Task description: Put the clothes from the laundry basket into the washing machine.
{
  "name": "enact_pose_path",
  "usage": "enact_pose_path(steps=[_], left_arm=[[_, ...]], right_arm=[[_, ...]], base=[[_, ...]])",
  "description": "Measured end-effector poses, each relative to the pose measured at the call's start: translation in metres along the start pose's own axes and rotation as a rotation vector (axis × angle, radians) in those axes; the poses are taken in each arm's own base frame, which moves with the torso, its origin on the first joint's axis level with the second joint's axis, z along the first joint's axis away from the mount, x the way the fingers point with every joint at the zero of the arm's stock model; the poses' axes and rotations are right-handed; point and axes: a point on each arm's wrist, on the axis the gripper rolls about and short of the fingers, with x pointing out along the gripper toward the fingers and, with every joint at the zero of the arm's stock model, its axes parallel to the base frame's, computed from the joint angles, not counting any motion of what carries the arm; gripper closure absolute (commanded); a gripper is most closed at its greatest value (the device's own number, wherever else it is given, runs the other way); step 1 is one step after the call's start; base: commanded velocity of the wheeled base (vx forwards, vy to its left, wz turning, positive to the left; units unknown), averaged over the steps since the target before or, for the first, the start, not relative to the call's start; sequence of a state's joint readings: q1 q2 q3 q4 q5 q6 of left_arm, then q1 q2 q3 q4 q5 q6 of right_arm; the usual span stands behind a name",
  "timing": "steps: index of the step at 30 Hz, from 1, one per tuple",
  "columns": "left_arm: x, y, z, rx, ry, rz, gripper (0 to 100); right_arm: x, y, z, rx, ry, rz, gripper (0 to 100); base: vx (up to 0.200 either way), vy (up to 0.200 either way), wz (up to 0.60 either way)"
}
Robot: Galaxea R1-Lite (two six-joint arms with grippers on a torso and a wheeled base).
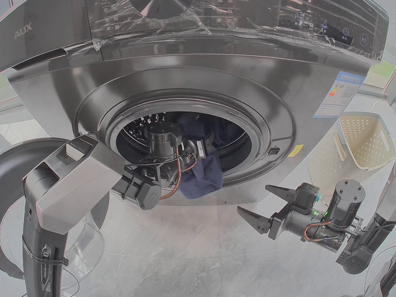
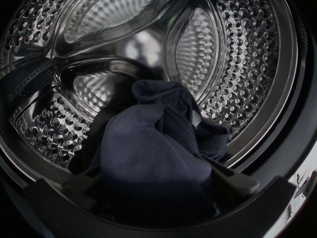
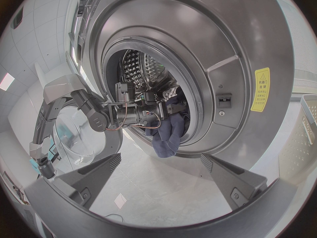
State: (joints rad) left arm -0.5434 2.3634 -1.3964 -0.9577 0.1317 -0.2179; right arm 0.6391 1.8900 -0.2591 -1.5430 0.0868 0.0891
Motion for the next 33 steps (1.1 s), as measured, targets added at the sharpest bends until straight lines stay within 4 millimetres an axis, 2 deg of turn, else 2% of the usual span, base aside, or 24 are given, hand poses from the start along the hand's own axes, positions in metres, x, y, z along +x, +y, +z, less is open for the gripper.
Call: enact_pose_path(steps=[7,12,16,24,29,30,33], left_arm=[[0.0,0.003,-0.006,0.018,0.054,0.009,100],[0.005,0.001,-0.001,0.014,0.046,-0.001,100],[0.016,-0.001,0.015,0.001,-0.036,-0.005,100],[0.045,0.004,0.064,-0.033,-0.305,0.002,100],[0.056,0.014,0.069,-0.04,-0.377,0.032,100],[0.057,0.016,0.067,-0.038,-0.379,0.037,0],[0.06,0.019,0.062,-0.035,-0.377,0.044,0]], right_arm=[[0.0,0.0,0.0,0.0,0.0,0.0,0],[0.0,0.0,0.0,0.0,0.0,0.0,0],[0.0,0.0,0.0,0.001,0.001,0.0,0],[0.001,0.0,-0.001,0.002,0.002,0.001,0],[0.001,0.0,-0.001,0.001,0.005,0.002,0],[0.001,0.0,-0.002,0.002,0.007,0.002,0],[0.001,0.0,-0.003,0.002,0.01,0.002,0]], base=[[0.0,0.0,0.0],[0.0,0.0,0.0],[0.0,0.0,0.0],[0.0,0.0,0.0],[0.0,0.0,0.0],[0.0,0.0,0.0],[0.0,0.0,0.0]])
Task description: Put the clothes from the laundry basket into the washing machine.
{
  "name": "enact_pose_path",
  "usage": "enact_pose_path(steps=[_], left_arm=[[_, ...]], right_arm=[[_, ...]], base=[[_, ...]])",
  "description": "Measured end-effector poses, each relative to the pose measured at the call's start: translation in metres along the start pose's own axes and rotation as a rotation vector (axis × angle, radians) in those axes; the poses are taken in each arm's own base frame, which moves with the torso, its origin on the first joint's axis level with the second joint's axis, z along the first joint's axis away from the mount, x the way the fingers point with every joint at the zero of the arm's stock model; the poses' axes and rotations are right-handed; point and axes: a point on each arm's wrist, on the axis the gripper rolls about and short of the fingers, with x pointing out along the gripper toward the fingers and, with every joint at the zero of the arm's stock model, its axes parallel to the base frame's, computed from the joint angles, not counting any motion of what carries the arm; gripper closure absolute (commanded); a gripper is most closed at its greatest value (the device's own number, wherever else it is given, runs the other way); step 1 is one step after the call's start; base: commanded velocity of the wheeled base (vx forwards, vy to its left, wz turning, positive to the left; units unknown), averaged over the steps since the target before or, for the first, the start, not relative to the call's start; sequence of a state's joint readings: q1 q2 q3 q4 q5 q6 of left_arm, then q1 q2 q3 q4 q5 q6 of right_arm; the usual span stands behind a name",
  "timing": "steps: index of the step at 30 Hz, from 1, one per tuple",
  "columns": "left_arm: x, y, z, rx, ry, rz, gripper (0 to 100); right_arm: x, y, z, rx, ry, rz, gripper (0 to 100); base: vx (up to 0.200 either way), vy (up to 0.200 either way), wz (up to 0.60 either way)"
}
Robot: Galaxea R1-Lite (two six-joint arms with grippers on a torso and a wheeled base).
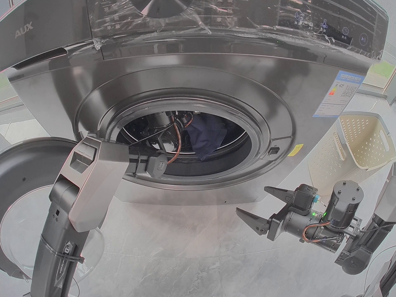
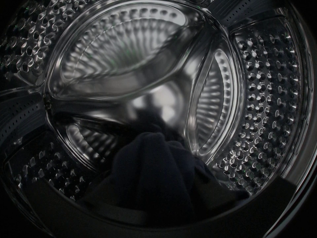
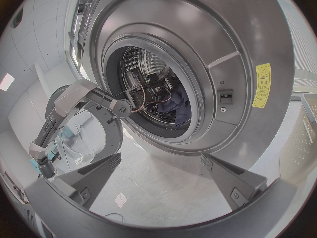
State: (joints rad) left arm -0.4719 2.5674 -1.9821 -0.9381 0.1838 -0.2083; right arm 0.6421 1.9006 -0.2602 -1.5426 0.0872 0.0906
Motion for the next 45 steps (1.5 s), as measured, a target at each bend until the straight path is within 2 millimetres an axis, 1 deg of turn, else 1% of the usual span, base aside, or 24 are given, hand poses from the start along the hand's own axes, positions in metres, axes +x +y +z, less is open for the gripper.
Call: enact_pose_path(steps=[6,11,14,17,20,26,30,34,38,39,45], left_arm=[[-0.001,0.001,-0.008,0.002,0.015,0.003,0],[-0.009,0.002,-0.017,0.019,0.077,0.01,0],[-0.02,0.002,-0.024,0.042,0.144,0.014,0],[-0.032,-0.001,-0.027,0.066,0.205,0.013,0],[-0.045,-0.005,-0.024,0.086,0.253,0.008,0],[-0.071,-0.024,-0.01,0.106,0.313,-0.028,0],[-0.086,-0.029,-0.009,0.116,0.353,-0.047,0],[-0.094,-0.03,-0.015,0.12,0.384,-0.066,0],[-0.094,-0.026,-0.029,0.122,0.413,-0.077,0],[-0.093,-0.024,-0.032,0.122,0.418,-0.077,100],[-0.086,-0.01,-0.053,0.137,0.465,-0.047,100]], right_arm=[[0.0,0.0,-0.001,0.001,0.002,-0.001,0],[0.0,0.0,-0.001,0.001,0.005,0.0,0],[0.0,0.0,-0.001,0.002,0.006,-0.001,0],[0.0,0.0,-0.002,0.002,0.007,-0.001,0],[-0.001,0.0,-0.002,0.002,0.009,0.0,0],[-0.001,0.001,-0.002,0.002,0.012,0.001,0],[-0.001,0.001,-0.003,0.002,0.013,0.001,0],[-0.001,0.001,-0.003,0.002,0.014,0.002,0],[-0.001,0.001,-0.003,0.003,0.014,0.002,0],[-0.001,0.001,-0.003,0.003,0.014,0.002,0],[-0.001,0.001,-0.002,0.003,0.012,0.002,0]], base=[[0.0,0.0,0.0],[0.0,0.0,0.0],[0.0,0.0,0.0],[0.0,0.0,0.0],[0.0,0.0,0.0],[0.0,0.0,0.0],[0.0,0.0,0.0],[0.0,0.0,0.0],[0.0,0.0,0.0],[0.0,0.0,0.0],[0.0,0.0,0.0]])
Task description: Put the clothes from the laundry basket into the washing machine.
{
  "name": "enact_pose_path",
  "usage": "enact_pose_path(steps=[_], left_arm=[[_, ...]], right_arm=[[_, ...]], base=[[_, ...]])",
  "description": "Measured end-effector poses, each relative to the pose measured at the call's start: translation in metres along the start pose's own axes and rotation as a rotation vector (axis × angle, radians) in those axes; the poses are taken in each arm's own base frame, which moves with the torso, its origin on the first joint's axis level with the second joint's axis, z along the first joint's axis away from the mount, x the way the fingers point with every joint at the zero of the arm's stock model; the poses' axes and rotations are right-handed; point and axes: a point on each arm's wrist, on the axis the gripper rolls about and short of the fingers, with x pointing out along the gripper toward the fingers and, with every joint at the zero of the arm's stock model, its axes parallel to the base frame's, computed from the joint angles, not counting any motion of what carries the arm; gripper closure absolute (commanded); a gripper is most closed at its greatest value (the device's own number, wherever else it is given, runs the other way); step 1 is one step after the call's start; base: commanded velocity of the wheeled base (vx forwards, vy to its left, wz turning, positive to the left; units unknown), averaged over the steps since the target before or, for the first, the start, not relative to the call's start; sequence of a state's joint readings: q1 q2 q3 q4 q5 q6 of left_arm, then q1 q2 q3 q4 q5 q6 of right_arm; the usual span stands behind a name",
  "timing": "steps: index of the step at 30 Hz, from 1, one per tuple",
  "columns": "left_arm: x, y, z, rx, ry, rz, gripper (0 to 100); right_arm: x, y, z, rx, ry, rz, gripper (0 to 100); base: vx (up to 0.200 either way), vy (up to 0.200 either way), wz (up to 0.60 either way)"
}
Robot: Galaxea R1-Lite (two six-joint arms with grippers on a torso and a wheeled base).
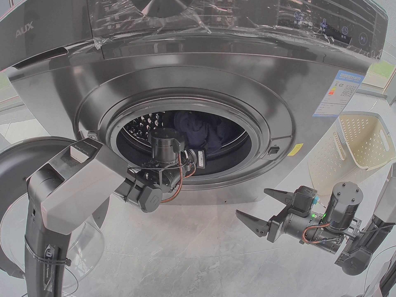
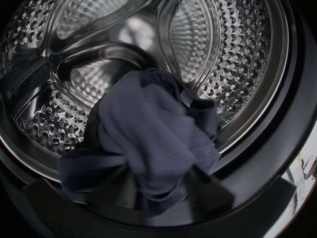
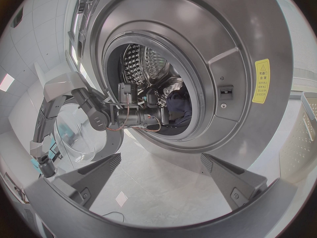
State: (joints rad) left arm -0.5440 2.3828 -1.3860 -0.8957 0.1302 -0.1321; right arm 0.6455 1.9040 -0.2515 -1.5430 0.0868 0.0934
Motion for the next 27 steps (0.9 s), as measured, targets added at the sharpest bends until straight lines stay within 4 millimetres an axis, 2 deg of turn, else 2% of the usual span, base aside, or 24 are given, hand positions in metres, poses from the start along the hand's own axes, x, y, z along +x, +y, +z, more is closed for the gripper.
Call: enact_pose_path(steps=[6,15,20,21,27], left_arm=[[0.015,0.005,-0.001,-0.005,-0.009,0.013,100],[0.044,0.003,0.039,-0.075,-0.229,0.024,100],[0.052,0.007,0.048,-0.099,-0.312,0.034,100],[0.053,0.007,0.048,-0.1,-0.319,0.036,0],[0.053,0.008,0.045,-0.105,-0.323,0.038,0]], right_arm=[[0.001,0.0,0.001,0.0,-0.004,0.0,0],[0.002,0.0,0.001,0.0,-0.006,0.0,0],[0.003,-0.001,0.001,0.0,-0.007,-0.001,0],[0.003,0.0,0.0,0.0,-0.006,-0.001,0],[0.003,-0.001,0.001,0.0,-0.006,-0.001,0]], base=[[0.0,0.0,0.0],[0.0,0.0,0.0],[0.0,0.0,0.0],[0.0,0.0,0.0],[0.0,0.0,0.0]])
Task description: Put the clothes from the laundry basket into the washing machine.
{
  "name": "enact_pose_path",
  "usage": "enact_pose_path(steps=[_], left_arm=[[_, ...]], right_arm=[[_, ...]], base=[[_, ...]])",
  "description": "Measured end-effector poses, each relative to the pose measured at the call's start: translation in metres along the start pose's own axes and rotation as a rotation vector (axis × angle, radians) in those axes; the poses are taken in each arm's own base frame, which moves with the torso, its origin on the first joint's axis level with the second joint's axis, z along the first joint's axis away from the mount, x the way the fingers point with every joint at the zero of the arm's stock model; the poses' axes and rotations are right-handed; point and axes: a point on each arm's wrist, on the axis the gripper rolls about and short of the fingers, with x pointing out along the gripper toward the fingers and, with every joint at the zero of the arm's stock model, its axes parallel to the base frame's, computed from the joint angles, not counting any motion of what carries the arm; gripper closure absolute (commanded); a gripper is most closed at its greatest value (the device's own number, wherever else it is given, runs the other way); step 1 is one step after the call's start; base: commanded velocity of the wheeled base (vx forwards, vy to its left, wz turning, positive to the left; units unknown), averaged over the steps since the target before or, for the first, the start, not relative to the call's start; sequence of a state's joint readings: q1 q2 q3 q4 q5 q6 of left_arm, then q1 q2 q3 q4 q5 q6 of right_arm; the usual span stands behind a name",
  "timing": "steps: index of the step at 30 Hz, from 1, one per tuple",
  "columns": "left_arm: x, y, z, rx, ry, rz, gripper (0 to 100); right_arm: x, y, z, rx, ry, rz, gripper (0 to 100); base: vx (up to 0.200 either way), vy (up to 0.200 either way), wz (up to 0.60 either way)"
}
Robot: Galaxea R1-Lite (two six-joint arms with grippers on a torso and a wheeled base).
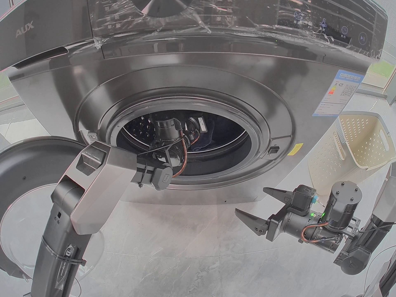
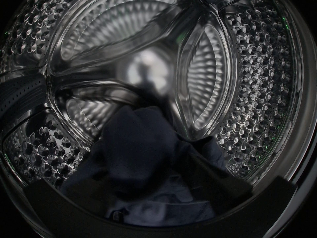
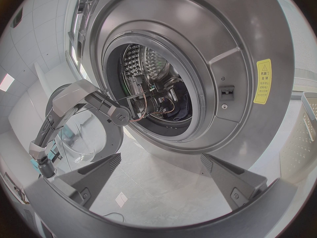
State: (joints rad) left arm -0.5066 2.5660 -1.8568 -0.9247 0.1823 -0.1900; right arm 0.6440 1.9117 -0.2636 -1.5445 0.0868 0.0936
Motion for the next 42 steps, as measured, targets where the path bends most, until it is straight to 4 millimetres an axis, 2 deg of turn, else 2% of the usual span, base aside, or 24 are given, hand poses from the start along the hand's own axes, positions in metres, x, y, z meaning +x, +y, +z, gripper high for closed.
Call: enact_pose_path(steps=[7,12,21,29,34,42], left_arm=[[-0.011,-0.003,0.003,0.006,0.043,-0.005,0],[-0.038,-0.006,-0.003,0.023,0.15,-0.022,0],[-0.101,-0.018,0.007,0.067,0.244,-0.089,0],[-0.171,-0.034,0.009,0.114,0.331,-0.23,0],[-0.217,-0.04,0.014,0.135,0.368,-0.326,0],[-0.273,-0.038,0.048,0.14,0.333,-0.41,0]], right_arm=[[0.0,-0.001,0.0,0.0,0.002,-0.002,0],[-0.001,-0.001,-0.001,0.001,0.006,-0.004,0],[-0.004,-0.001,-0.002,0.002,0.015,-0.007,0],[-0.014,-0.002,-0.004,0.001,0.033,-0.011,0],[-0.027,-0.001,-0.001,-0.004,0.03,-0.014,0],[-0.06,0.002,0.009,-0.016,-0.009,-0.048,0]], base=[[0.0,0.0,0.0],[0.0,0.0,0.0],[0.0,0.0,0.0],[0.0,0.0,0.0],[0.0,0.0,0.0],[0.0,0.0,0.0]])
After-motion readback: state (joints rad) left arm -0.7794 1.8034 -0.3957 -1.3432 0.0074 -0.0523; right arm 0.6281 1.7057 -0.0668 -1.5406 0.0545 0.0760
